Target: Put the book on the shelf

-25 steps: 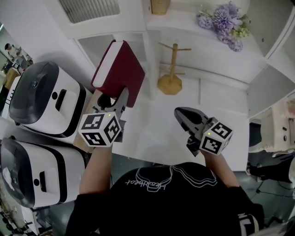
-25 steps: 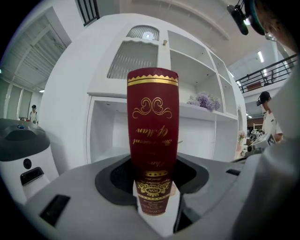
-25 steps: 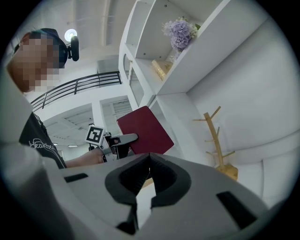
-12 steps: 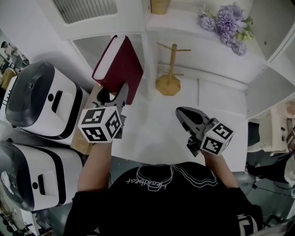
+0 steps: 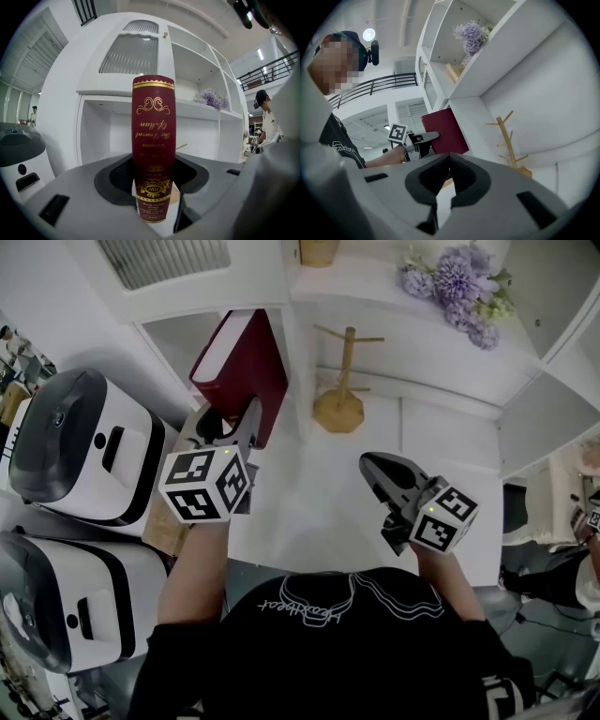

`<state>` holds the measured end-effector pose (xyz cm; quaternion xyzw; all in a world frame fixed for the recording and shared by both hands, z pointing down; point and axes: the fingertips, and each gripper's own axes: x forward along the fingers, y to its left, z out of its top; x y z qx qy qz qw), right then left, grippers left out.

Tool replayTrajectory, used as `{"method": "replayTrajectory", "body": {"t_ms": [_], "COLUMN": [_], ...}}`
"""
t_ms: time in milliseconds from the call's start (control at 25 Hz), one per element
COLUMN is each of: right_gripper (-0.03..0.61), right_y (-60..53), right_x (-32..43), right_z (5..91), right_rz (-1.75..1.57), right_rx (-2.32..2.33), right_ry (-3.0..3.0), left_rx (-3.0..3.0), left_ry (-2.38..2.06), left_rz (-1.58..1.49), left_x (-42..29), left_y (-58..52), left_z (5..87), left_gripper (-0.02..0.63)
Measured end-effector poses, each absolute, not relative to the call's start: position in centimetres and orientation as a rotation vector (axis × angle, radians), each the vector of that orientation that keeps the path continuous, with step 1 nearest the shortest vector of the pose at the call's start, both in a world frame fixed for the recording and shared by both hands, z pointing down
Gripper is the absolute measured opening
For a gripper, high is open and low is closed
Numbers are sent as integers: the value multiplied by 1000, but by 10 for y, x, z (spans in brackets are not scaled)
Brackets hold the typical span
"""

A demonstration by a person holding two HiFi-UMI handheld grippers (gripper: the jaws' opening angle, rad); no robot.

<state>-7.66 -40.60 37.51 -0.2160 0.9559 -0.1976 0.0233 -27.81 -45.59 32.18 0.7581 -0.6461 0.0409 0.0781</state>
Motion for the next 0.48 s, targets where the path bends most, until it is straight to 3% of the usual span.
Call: {"method": "replayTrajectory", "body": {"t_ms": [480], "right_gripper": [6], "right_y": [-416], "right_x": [-76], "right_z": [372], "right_rz": [-603], "right_rx": [-704], "right_ry": [2947], "left_rx": [2265], "left_ry": [-1944], "left_rz": [90], "left_x": [-276], "left_y": [-486], "left_z": [318], "left_gripper": [209]}}
